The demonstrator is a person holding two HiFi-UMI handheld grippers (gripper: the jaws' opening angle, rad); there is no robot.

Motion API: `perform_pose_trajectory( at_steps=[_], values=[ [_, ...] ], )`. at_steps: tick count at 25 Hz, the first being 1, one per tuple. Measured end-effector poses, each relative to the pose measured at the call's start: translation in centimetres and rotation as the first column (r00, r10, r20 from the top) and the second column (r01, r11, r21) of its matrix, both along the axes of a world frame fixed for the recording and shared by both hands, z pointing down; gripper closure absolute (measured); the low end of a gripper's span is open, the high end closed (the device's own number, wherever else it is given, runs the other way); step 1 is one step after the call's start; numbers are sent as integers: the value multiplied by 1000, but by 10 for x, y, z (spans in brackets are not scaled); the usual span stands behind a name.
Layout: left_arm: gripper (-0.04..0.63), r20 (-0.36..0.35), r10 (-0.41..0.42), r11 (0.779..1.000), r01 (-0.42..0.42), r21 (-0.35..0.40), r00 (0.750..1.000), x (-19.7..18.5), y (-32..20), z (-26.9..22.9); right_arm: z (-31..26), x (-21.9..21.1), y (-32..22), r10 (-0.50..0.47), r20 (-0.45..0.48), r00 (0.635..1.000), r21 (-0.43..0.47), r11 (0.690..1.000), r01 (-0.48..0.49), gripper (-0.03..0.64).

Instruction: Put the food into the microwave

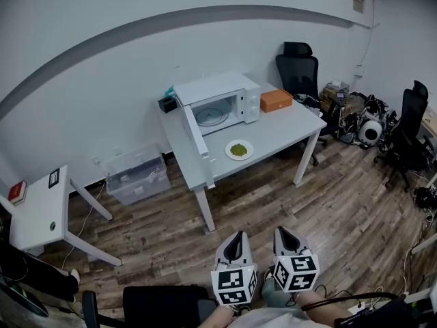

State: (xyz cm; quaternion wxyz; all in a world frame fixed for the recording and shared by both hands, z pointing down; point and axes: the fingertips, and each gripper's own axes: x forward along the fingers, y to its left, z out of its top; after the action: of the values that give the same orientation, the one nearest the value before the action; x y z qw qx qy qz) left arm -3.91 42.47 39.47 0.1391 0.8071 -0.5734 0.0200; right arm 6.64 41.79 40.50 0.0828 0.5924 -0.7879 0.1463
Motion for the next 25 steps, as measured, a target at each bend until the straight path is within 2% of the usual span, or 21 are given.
perform_pose_trajectory(
  at_steps=[7, 25],
  values=[
    [595, 5, -35, 999, 35, -2, 999, 2, -42, 7, 9, 11, -45, -9, 12, 1000, 4, 1000, 9, 600],
    [595, 17, -111, 993, 112, -42, 994, 49, -162, 10, 6, 52, -174, -93, 38, 995, -26, 995, 94, 600]
  ],
)
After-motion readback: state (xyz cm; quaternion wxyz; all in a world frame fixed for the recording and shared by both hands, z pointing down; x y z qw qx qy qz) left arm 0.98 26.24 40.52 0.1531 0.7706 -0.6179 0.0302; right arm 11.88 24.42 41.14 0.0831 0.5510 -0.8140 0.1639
